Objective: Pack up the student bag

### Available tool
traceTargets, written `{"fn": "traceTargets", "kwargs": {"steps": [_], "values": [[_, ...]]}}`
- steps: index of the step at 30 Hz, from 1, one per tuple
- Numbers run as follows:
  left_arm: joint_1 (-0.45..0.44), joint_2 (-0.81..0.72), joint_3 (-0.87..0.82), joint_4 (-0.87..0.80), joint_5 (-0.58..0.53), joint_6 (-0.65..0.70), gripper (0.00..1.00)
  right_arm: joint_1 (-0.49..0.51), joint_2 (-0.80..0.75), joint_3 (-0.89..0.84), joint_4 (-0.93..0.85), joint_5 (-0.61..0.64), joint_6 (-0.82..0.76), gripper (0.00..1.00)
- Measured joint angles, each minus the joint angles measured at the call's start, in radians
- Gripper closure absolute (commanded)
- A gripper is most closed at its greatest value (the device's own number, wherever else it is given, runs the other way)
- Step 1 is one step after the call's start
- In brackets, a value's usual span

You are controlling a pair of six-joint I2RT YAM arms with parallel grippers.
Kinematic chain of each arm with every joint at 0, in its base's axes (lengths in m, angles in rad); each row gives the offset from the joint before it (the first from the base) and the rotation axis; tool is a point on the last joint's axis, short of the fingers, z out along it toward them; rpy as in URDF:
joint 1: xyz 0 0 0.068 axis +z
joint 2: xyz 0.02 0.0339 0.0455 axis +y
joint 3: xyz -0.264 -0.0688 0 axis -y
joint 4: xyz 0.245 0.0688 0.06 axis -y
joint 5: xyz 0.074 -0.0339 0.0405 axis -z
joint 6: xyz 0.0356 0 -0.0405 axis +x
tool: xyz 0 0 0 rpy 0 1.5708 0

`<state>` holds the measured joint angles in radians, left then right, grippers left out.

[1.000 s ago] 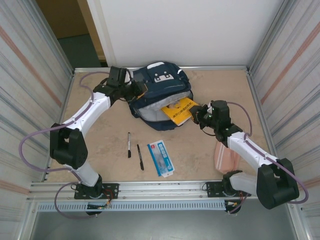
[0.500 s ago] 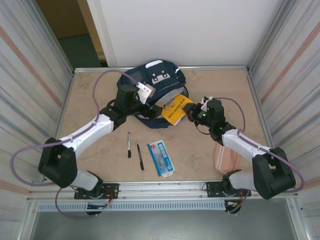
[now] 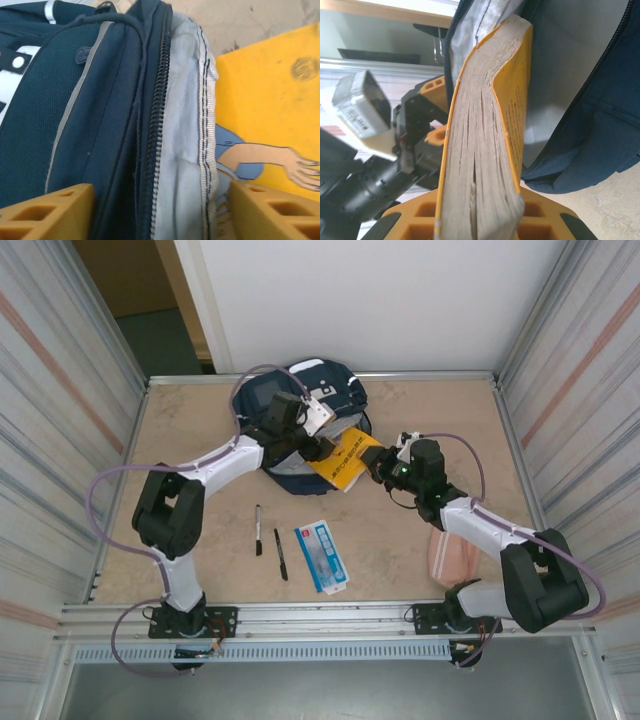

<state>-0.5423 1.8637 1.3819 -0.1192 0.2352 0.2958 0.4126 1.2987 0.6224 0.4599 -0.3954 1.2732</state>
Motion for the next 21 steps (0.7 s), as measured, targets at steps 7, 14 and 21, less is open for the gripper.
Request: {"fn": "traceTargets", "kwargs": {"steps": [7,14,21], "values": [[0.012,0.012,0.023,-0.028,0.015,0.051,1.00,0.003,-0.021,0.000,-0.047,0.010,-0.016,1.00],[-0.028,-0.047,0.023,-0.038,-0.104,0.134,1.00,0.021,-0.051,0.000,-0.079,0.036,-0.031,1.00],[-0.139,-0.090,0.055,-0.037,-0.309,0.278,1.00,0.060,-0.056,0.000,-0.085,0.072,-0.028,1.00]]}}
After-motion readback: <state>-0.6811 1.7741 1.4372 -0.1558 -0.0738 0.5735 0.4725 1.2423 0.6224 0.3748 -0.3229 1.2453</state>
